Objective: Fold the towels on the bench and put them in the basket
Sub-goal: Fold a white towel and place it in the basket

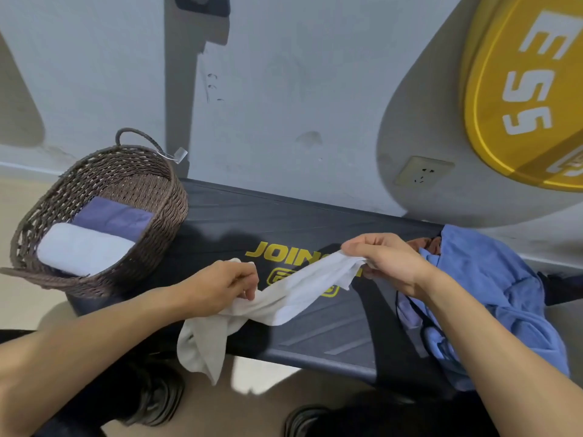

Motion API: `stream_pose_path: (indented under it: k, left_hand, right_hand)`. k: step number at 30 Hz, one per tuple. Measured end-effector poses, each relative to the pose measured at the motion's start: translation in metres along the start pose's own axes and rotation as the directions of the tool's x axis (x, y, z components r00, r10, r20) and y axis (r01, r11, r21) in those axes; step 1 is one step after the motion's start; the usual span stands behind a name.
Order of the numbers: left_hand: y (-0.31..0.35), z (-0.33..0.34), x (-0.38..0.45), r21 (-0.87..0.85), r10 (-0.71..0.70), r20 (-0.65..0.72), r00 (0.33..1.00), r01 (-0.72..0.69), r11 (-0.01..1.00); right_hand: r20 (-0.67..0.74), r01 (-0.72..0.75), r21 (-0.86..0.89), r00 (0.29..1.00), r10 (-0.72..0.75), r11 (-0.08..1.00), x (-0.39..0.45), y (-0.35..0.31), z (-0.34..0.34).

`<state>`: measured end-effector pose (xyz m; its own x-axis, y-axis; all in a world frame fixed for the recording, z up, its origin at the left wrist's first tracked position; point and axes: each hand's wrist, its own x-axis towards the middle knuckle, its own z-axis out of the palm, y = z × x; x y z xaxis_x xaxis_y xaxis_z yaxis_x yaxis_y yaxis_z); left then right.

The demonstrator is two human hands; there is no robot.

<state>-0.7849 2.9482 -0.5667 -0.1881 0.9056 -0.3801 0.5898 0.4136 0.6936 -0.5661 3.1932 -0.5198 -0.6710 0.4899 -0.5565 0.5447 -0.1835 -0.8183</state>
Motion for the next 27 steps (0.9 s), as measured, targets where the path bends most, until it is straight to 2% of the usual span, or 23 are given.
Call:
stream_pose_path:
  k: [2, 5, 7, 11, 14, 18, 20, 24, 27]
  left_hand:
    - [0.009, -0.002, -0.001, -0.12, -0.008, -0.028, 1.0, 0.004, 0.993]
    - [0.022, 0.005, -0.004, -0.088, -0.003, -0.087, 0.996, -0.005, 0.996]
    - [0.035, 0.015, -0.007, -0.095, 0.041, -0.171, 0.984, -0.058, 0.994]
    - [0.071, 0.028, -0.006, -0.261, 0.106, -0.318, 0.942, -0.194, 0.946]
    - [0.08, 0.018, -0.004, -0.429, 0.036, -0.397, 0.917, -0.22, 0.876]
    - [0.081, -0.006, -0.004, -0.448, 0.155, -0.292, 0.944, -0.278, 0.85]
    - [0.084, -0.018, -0.003, -0.503, 0.166, -0.279, 0.946, -0.291, 0.814]
    - [0.083, -0.041, -0.001, -0.578, 0.087, -0.333, 0.939, -0.277, 0.767]
    - [0.074, -0.057, 0.003, -0.643, -0.032, -0.335, 0.942, -0.204, 0.738]
  right_hand:
    - [-0.029, -0.011, 0.075, 0.999, 0.013, 0.997, -0.002, -0.003, 0.0]
    - [-0.007, -0.011, 0.167, 1.0, 0.012, 0.986, -0.006, -0.007, 0.007]
    - [0.052, 0.028, 0.147, 0.998, -0.036, 0.989, -0.012, -0.012, 0.022]
    - [0.21, 0.118, 0.136, 0.967, -0.146, 0.984, -0.03, -0.018, 0.057]
    - [0.231, 0.177, 0.147, 0.95, -0.208, 0.973, -0.04, -0.023, 0.064]
    - [0.19, 0.358, -0.161, 0.926, -0.327, 0.92, -0.042, -0.022, 0.063]
    - [0.232, 0.396, -0.268, 0.911, -0.34, 0.878, -0.04, -0.018, 0.062]
    - [0.29, 0.31, -0.409, 0.936, -0.2, 0.858, -0.036, -0.013, 0.05]
    - [0.275, 0.258, -0.406, 0.949, -0.152, 0.876, -0.031, -0.013, 0.036]
